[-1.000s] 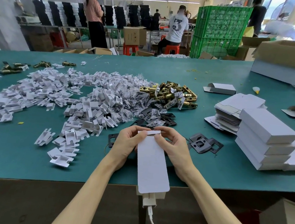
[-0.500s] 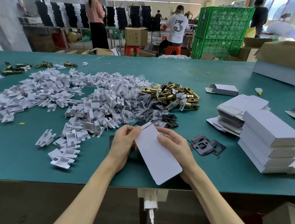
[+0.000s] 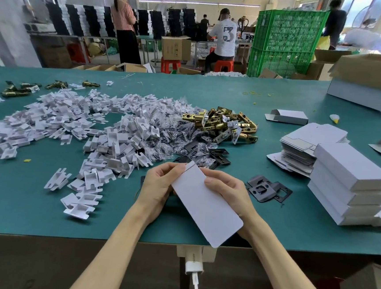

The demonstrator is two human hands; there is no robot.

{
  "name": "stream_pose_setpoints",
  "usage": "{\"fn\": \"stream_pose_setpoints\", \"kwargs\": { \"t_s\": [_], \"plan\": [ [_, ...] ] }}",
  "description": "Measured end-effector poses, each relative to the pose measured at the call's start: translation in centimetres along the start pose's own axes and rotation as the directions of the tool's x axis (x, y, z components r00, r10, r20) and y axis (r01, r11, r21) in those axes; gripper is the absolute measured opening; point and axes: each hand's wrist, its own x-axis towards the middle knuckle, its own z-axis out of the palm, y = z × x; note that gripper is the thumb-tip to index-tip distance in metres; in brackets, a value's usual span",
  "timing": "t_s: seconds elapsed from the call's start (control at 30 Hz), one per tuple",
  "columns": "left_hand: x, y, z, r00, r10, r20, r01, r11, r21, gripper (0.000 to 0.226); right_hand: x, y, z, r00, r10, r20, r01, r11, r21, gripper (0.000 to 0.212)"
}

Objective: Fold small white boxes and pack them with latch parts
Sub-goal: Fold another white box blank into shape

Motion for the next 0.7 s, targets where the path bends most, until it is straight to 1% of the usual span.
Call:
{"fn": "stream_pose_setpoints", "kwargs": {
  "t_s": [0.17,0.3,0.7],
  "plan": [
    [-0.01,0.08,-0.15,1.000,-0.016,0.009,0.016,1.000,0.015,0.021,-0.03,0.06,0.02,1.000,-0.016,-0.002,0.016,0.999,-0.030,0.033],
    [0.02,0.00,-0.11,1.000,-0.001,-0.017,0.002,0.999,0.038,0.016,0.07,0.18,0.17,0.999,-0.032,0.012,0.033,0.999,-0.041,0.031],
    [0.17,0.06,-0.16,0.999,0.026,-0.022,-0.025,0.998,0.053,0.028,0.06,0.29,0.26,0.999,-0.044,0.011,0.045,0.997,-0.065,0.029]
  ]
}}
